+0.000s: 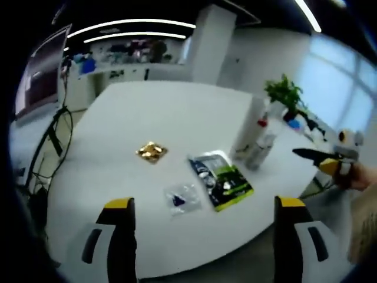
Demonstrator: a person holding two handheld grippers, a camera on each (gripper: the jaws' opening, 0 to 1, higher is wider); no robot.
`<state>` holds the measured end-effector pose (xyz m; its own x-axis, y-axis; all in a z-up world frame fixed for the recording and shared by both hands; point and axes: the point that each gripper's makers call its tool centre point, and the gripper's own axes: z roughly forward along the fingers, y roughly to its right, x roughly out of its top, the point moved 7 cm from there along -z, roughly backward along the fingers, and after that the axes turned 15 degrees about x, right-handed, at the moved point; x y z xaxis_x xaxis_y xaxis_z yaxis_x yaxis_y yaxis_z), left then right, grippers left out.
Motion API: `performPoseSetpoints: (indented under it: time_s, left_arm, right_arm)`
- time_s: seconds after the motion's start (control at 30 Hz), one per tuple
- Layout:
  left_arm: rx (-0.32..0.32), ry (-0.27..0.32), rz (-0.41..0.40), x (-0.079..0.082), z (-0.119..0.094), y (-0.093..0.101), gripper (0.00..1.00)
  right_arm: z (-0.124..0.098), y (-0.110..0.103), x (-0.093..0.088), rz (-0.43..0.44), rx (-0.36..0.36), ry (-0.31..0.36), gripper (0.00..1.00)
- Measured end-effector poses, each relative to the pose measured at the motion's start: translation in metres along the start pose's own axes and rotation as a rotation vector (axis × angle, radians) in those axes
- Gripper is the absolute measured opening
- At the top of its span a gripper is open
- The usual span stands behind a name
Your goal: Arrange the skincare products in the storage area until every visible bottle or jar stands upright without overlapping.
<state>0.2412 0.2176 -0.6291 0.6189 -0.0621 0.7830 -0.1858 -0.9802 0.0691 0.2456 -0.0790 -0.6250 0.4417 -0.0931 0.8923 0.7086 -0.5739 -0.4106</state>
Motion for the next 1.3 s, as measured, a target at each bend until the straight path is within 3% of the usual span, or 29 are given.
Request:
performPoseSetpoints:
  time_s: [0.23, 0.33, 0.47, 0.53, 0.93, 1.2, 1.3]
  left_arm:
    - [-0.016, 0.025, 0.010, -0.010, -0.008, 0.004, 0.97]
    - [-0.037, 0.119, -0.043, 0.002, -0.006, 0.005, 0.97]
    - [-0.025, 0.075, -0.026, -0.003, -0.002, 0.006, 0.97]
    - [-0.025, 0.072, -0.016, -0.002, -0.001, 0.007, 0.97]
    - [-0.031, 0.016, 0.005, -0.003, 0.017, 0.007, 0.97]
    - [-0.012, 0.003, 0.049, 0.011, 0.033, -0.003, 0.97]
    - [0.019, -0.056, 0.069, 0.016, 0.045, -0.013, 0.97]
  right_arm:
    - [-0.001, 0.001, 0.000, 0.005, -0.006, 0.009, 0.92]
    - [-0.002, 0.000, 0.001, -0.003, -0.009, 0.009, 0.92]
    - [-0.003, -0.003, 0.005, 0.000, -0.007, 0.022, 0.91]
    - [-0.003, -0.006, 0.006, 0.006, 0.038, 0.037, 0.93]
    - [-0.007, -0.002, 0.007, 0.032, 0.002, 0.071, 0.95]
    - [-0.007, 0.000, 0.007, 0.041, -0.007, 0.077, 0.96]
    - [-0.007, 0.001, 0.006, 0.046, -0.012, 0.074, 0.96]
